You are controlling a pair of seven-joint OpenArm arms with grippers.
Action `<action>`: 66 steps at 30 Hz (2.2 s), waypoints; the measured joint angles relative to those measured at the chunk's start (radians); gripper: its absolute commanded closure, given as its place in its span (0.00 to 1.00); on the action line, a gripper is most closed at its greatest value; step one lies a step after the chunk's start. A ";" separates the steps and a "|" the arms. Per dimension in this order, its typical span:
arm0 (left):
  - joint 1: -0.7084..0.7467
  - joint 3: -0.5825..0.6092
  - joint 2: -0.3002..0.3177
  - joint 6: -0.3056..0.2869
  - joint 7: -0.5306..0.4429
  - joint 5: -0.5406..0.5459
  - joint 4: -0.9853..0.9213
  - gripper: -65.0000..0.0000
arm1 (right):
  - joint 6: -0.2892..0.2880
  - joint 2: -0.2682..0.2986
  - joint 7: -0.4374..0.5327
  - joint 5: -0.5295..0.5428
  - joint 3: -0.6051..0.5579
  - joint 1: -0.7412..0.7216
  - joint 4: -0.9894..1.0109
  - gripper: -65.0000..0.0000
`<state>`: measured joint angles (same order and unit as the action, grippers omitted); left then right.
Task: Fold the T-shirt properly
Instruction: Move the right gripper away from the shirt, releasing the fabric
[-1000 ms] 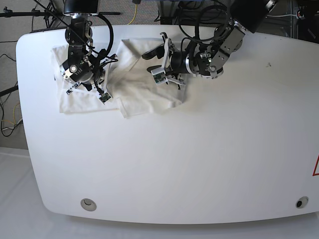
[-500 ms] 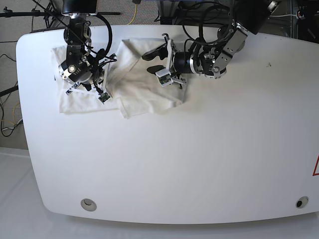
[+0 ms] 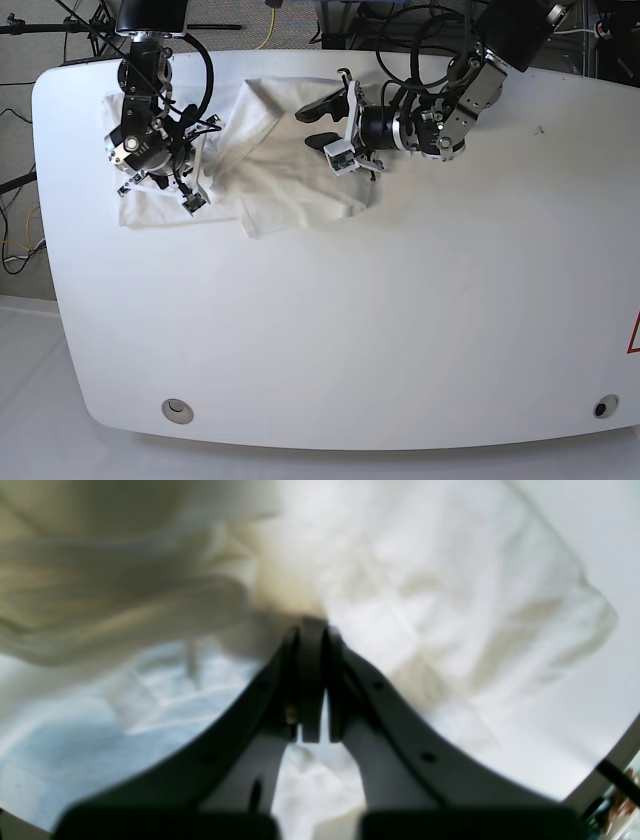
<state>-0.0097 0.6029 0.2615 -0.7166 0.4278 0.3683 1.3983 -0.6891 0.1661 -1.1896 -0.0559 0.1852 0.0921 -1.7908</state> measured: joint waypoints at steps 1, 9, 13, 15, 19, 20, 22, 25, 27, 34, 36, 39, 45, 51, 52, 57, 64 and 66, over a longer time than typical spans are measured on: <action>-0.001 0.000 0.006 0.000 0.000 0.003 0.002 0.59 | -0.002 0.000 -0.002 0.000 0.013 -0.003 0.000 1.00; -0.001 -0.047 0.021 -0.003 0.002 0.003 0.003 0.59 | -0.004 0.004 -0.014 -0.005 0.043 -0.027 -0.056 1.00; -0.006 -0.061 0.026 -0.003 0.006 -0.001 0.003 0.59 | -0.006 -0.004 -0.010 0.008 0.042 -0.026 -0.075 0.98; -0.013 -0.061 0.027 -0.003 0.011 -0.002 0.001 0.59 | -0.011 -0.006 -0.012 0.007 0.043 -0.024 -0.079 0.93; -0.025 -0.061 0.034 -0.002 0.013 -0.005 -0.003 0.59 | -0.010 -0.025 -0.036 0.005 0.051 -0.025 -0.080 0.79; -0.026 -0.061 0.037 -0.001 0.012 -0.005 -0.003 0.59 | -0.010 -0.034 -0.044 0.004 0.058 -0.026 -0.080 0.74; -0.027 -0.061 0.045 0.000 0.011 -0.004 -0.002 0.59 | -0.011 -0.056 -0.052 0.009 0.088 -0.026 -0.081 0.67; -0.027 -0.063 0.054 0.000 0.006 -0.003 0.000 0.59 | -0.011 -0.087 -0.053 0.007 0.137 -0.025 -0.094 0.56; -0.027 -0.064 0.056 0.000 0.005 -0.004 0.000 0.59 | -0.011 -0.101 -0.053 0.011 0.175 -0.025 -0.104 0.51; -0.027 -0.064 0.071 0.000 0.000 -0.003 0.002 0.59 | -0.010 -0.125 -0.058 -0.004 0.309 -0.032 -0.116 0.45; -0.027 -0.064 0.073 0.000 0.000 -0.002 0.003 0.59 | -0.010 -0.132 -0.072 -0.004 0.330 -0.036 -0.119 0.45; -0.026 -0.065 0.074 0.001 0.000 0.000 0.003 0.59 | -0.010 -0.140 -0.068 0.010 0.360 -0.045 -0.119 0.45; -0.026 -0.065 0.075 0.000 0.000 0.000 0.002 0.59 | -0.010 -0.145 -0.064 0.005 0.446 -0.051 -0.120 0.45; -0.026 -0.066 0.074 0.000 0.000 0.000 0.002 0.59 | -0.010 -0.167 -0.084 0.000 0.487 -0.046 -0.119 0.45; -0.026 -0.066 0.074 0.001 0.000 0.000 0.002 0.59 | -0.010 -0.174 -0.092 0.001 0.489 -0.048 -0.119 0.45; -0.026 -0.066 0.074 0.001 0.000 0.000 0.002 0.59 | -0.010 -0.212 -0.098 0.007 0.491 -0.052 -0.119 0.45; -0.026 -0.066 0.074 0.001 0.000 0.000 0.002 0.59 | -0.010 -0.247 -0.105 0.007 0.492 -0.052 -0.119 0.45; -0.026 -0.066 0.074 0.001 0.000 0.000 0.002 0.59 | -0.010 -0.252 -0.105 0.007 0.492 -0.052 -0.119 0.45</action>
<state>-0.0360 0.5373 0.3359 -0.7158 0.4282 0.3679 1.4002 -0.6991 -0.0860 -1.2945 -0.0486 0.6773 0.0399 -1.9099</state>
